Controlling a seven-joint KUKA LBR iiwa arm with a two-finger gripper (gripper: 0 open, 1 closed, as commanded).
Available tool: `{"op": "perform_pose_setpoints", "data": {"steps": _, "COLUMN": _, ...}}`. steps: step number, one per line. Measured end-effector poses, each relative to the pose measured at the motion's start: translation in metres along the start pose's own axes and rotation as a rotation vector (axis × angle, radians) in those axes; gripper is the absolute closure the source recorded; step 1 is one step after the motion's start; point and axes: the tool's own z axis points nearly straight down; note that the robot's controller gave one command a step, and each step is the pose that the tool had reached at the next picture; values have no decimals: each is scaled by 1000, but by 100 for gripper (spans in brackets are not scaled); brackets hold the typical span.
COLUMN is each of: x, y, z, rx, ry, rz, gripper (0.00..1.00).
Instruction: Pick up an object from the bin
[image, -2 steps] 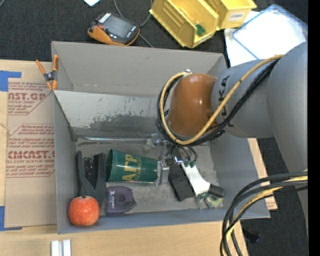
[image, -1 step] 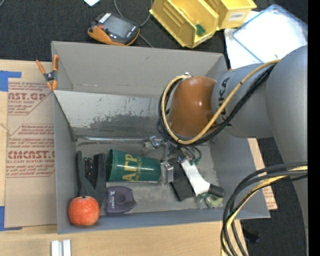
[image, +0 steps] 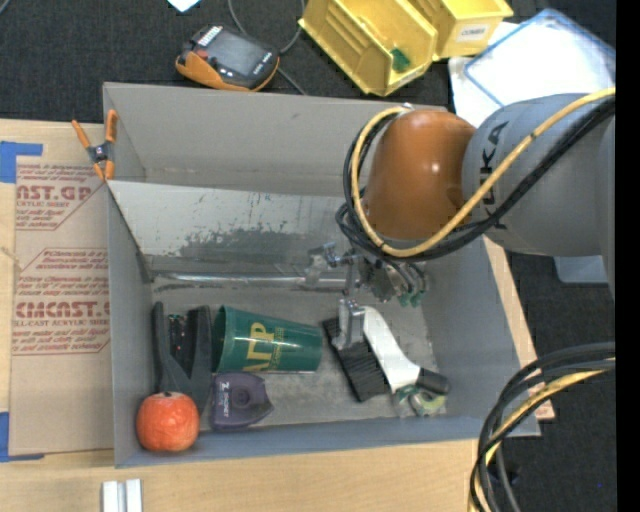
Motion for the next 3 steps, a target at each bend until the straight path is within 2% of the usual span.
{"op": "perform_pose_setpoints", "data": {"steps": 1, "x": -21, "y": 17, "z": 64, "rx": 3, "ry": 4, "rz": -51, "gripper": 0}}
{"op": "perform_pose_setpoints", "data": {"steps": 2, "x": -17, "y": 15, "z": 54, "rx": 1, "ry": -2, "rz": -61, "gripper": 0}}
{"op": "perform_pose_setpoints", "data": {"steps": 3, "x": -2, "y": -6, "z": 91, "rx": 3, "ry": 8, "rz": -149, "gripper": 0}}
